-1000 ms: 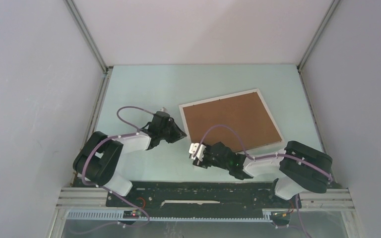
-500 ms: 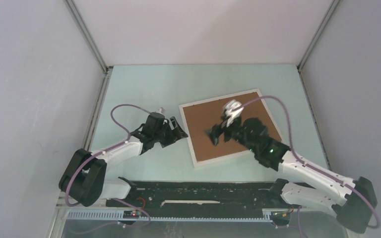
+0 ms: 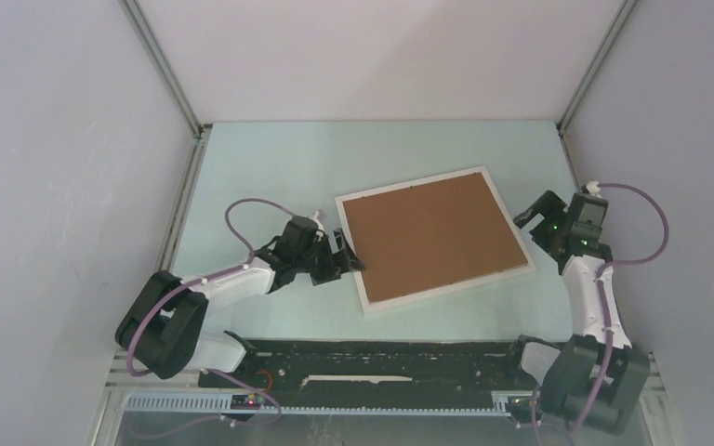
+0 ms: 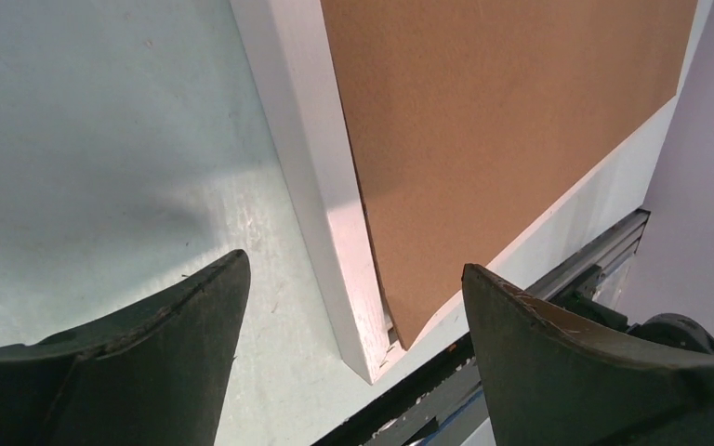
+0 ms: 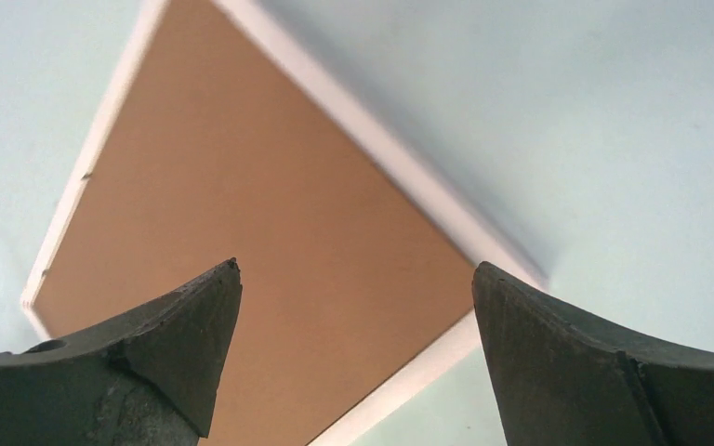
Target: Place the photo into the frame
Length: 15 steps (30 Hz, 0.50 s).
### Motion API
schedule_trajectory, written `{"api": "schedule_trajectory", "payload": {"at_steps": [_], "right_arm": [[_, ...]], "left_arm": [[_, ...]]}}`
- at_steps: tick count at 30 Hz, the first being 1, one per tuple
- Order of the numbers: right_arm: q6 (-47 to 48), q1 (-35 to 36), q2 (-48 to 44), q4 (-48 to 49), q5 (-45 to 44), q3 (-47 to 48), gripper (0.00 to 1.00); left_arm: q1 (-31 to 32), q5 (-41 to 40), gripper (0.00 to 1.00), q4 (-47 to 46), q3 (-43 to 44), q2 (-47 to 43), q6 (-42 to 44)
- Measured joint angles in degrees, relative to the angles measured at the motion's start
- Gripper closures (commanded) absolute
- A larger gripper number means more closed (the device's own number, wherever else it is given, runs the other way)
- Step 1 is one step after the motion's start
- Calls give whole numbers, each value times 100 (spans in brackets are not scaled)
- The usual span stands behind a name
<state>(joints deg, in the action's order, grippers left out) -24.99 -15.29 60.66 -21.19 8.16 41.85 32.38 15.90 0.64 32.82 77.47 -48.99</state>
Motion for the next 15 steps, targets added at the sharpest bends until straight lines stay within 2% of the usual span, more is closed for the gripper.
{"api": "schedule_trajectory", "payload": {"at_steps": [4,7,15], "right_arm": [[-122,-765,393,-24,118,-131,0],[-142,-1078,710,39,186,-199,0],[-308,-1261,1860,728,922,-133,5]], "left_arm": [[52,155,9,-98,-155,20,2],[96,299,10,-227,-284,63,-2],[98,750,10,-870,-295,564,-118]]}}
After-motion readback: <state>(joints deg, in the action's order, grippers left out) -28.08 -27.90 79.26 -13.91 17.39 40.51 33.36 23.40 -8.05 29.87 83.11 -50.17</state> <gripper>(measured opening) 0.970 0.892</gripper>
